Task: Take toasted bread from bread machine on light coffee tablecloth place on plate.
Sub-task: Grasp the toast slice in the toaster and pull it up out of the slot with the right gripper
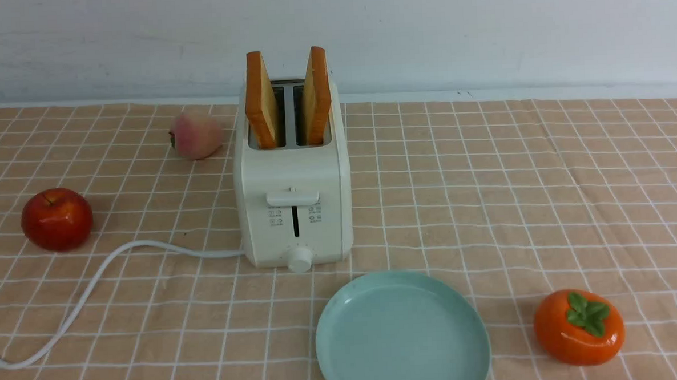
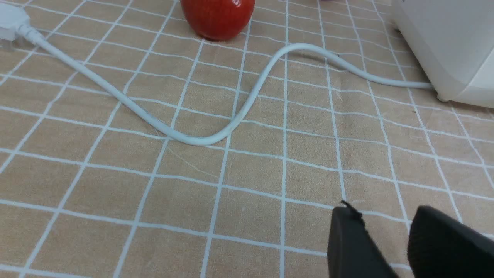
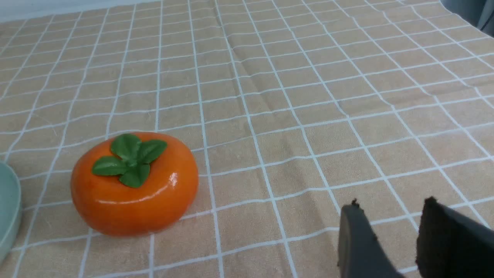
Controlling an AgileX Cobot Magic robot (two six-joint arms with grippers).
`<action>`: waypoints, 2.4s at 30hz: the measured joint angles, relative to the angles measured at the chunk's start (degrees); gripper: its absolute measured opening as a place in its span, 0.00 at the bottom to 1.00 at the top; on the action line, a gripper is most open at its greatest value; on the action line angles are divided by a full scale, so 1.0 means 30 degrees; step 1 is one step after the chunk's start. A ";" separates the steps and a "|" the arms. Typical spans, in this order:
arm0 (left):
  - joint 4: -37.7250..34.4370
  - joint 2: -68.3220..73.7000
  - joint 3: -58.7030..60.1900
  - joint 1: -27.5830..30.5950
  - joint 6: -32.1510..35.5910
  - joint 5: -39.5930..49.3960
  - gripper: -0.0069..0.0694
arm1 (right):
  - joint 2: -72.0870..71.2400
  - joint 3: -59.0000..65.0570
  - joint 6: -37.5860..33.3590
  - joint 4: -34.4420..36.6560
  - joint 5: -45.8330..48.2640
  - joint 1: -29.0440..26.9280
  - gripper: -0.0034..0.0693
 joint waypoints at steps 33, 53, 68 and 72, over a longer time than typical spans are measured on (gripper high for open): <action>-0.1956 0.0000 0.0000 0.0000 -0.1056 -0.2278 0.40 | 0.0000 0.0043 0.0324 0.0136 -0.0569 0.0000 0.38; -0.2026 0.0000 0.0000 0.0000 -0.1073 -0.8684 0.40 | 0.0000 0.0128 0.1842 0.0383 -0.7446 0.0000 0.38; -0.3942 0.0171 -0.3004 0.0000 -0.6159 -1.3821 0.40 | 0.2097 -0.3382 0.6430 0.1726 -1.2443 0.0000 0.38; -0.3942 0.2448 -0.7921 0.0000 -0.5253 -1.0599 0.40 | 0.5288 -0.8787 0.6718 0.0310 -0.9669 0.0000 0.38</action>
